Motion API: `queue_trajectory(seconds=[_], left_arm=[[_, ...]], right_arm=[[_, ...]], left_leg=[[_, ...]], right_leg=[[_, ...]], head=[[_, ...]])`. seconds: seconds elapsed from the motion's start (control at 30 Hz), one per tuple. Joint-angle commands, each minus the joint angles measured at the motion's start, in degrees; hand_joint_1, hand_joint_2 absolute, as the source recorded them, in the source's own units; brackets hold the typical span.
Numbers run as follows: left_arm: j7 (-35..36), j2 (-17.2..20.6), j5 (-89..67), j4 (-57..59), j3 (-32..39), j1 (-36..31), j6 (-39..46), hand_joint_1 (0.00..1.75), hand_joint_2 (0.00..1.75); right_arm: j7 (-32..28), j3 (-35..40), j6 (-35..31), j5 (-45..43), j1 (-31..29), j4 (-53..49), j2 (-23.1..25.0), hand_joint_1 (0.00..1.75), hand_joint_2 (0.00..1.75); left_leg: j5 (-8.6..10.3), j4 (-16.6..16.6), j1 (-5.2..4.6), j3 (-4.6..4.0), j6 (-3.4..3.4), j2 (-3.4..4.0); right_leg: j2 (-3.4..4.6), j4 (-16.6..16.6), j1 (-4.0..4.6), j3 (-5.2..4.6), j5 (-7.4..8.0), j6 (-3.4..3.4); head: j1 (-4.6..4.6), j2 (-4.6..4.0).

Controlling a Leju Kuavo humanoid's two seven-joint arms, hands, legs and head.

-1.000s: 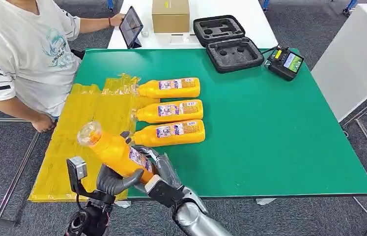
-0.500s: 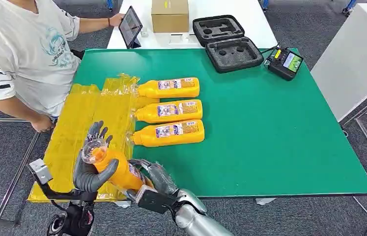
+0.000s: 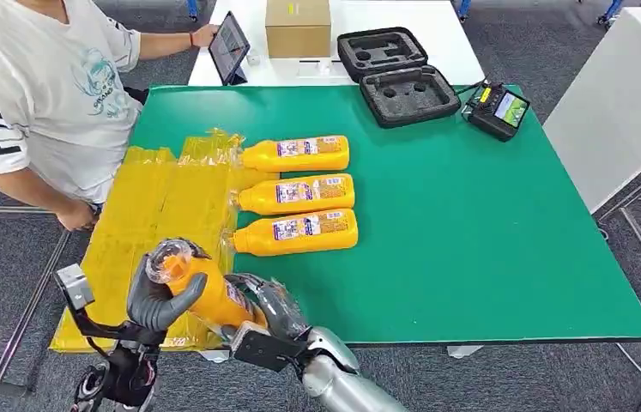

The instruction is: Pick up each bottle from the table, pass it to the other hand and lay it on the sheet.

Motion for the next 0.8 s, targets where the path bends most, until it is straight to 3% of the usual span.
queue_trajectory(seconds=[0.03, 0.07, 0.1, 0.13, 0.2, 0.23, 0.33, 0.5, 0.57, 0.7, 0.8], left_arm=[[0.0, 1.6, -2.4, 3.3, -1.9, 2.5, 1.9, 1.75, 1.75], [0.0, 1.6, -2.1, 2.8, -1.4, 2.9, 2.0, 1.75, 1.75], [0.0, 1.6, -2.1, 2.7, -1.3, 3.1, 2.1, 1.75, 1.75], [-0.1, 1.8, -2.0, 2.2, -1.1, 3.5, 2.1, 1.75, 1.75], [-0.6, 1.8, -1.1, 1.3, -0.4, 4.3, 2.2, 1.75, 1.75], [-1.0, 1.9, -0.5, 0.5, 0.2, 4.8, 2.3, 1.75, 1.75], [-1.4, 1.5, 0.1, -1.6, 1.3, 6.3, 2.3, 1.75, 1.75], [-1.4, 1.5, 0.1, -1.6, 1.3, 6.3, 2.3, 1.75, 1.75], [-1.8, 1.0, 0.6, -2.3, 2.3, 6.7, 2.3, 1.75, 1.75], [-3.5, 0.9, 0.1, -3.3, 6.0, 3.3, 4.9, 1.75, 1.75], [-3.0, 1.0, 0.2, -3.3, 6.2, 2.7, 5.2, 1.75, 1.75]], right_arm=[[0.0, -0.9, -0.3, -0.7, -0.2, -2.5, -0.7, 1.75, 1.75], [0.0, -0.3, -0.7, -1.0, 0.2, -4.0, -1.0, 1.08, 1.75], [0.0, -0.2, -1.0, -1.1, 0.4, -4.5, -1.1, 0.7, 1.75], [0.0, 0.1, -1.5, -1.4, 0.6, -5.7, -1.2, 0.0, 1.75], [0.0, 1.4, -1.7, -3.0, 1.5, -9.2, -2.0, 0.0, 1.75], [0.0, 2.4, -1.9, -4.2, 2.0, -11.7, -2.8, 0.0, 0.0], [0.0, 4.4, -3.2, -6.9, 3.5, -18.7, -4.8, 0.0, 0.0], [0.0, 4.4, -3.2, -6.9, 3.5, -18.7, -4.8, 0.0, 0.0], [0.0, 5.8, -4.6, -9.2, 5.0, -24.4, -6.6, 0.0, 0.0], [0.0, 6.5, -5.0, -10.8, 6.8, -33.0, -9.2, 0.0, 0.0], [0.0, 6.3, -4.9, -10.8, 6.9, -33.1, -9.3, 0.0, 0.0]], left_leg=[[-0.11, -0.1, 0.01, 0.35, -0.06, 0.05], [-0.04, -0.1, -0.03, 0.26, -0.03, 0.03], [-0.11, -0.1, 0.02, 0.35, -0.06, 0.06], [-0.06, -0.1, 0.0, 0.27, -0.04, 0.06], [-0.08, -0.1, 0.01, 0.29, -0.04, 0.11], [-0.12, -0.1, 0.01, 0.36, -0.05, 0.11], [-0.1, -0.1, 0.02, 0.4, -0.03, 0.06], [-0.07, -0.1, 0.0, 0.37, -0.02, 0.03], [-0.08, -0.1, 0.0, 0.37, -0.02, 0.01], [-0.07, 0.0, 0.02, 0.28, -0.02, -0.08], [-0.04, 0.0, 0.05, 0.23, -0.03, -0.16]], right_leg=[[0.11, -0.1, 0.01, 0.32, -0.08, -0.06], [0.07, -0.1, -0.03, 0.21, -0.04, -0.03], [0.13, -0.1, 0.01, 0.31, -0.07, -0.06], [0.1, -0.1, -0.01, 0.23, -0.03, -0.04], [0.15, 0.0, -0.01, 0.24, -0.04, -0.03], [0.17, 0.0, -0.01, 0.32, -0.07, -0.05], [0.12, -0.1, 0.01, 0.38, -0.07, -0.03], [0.05, -0.1, -0.03, 0.35, -0.06, -0.02], [0.02, -0.1, -0.02, 0.37, -0.07, -0.03], [-0.06, 0.0, 0.0, 0.32, -0.07, -0.03], [-0.15, -0.1, 0.03, 0.28, -0.07, -0.03]], head=[[0.0, 0.0], [0.0, 0.0], [0.0, 0.0], [0.0, 0.0], [0.0, 0.0], [0.0, 0.0], [0.0, 0.0], [0.0, 0.0], [0.0, 0.0], [0.0, 0.0], [0.02, 0.0]])
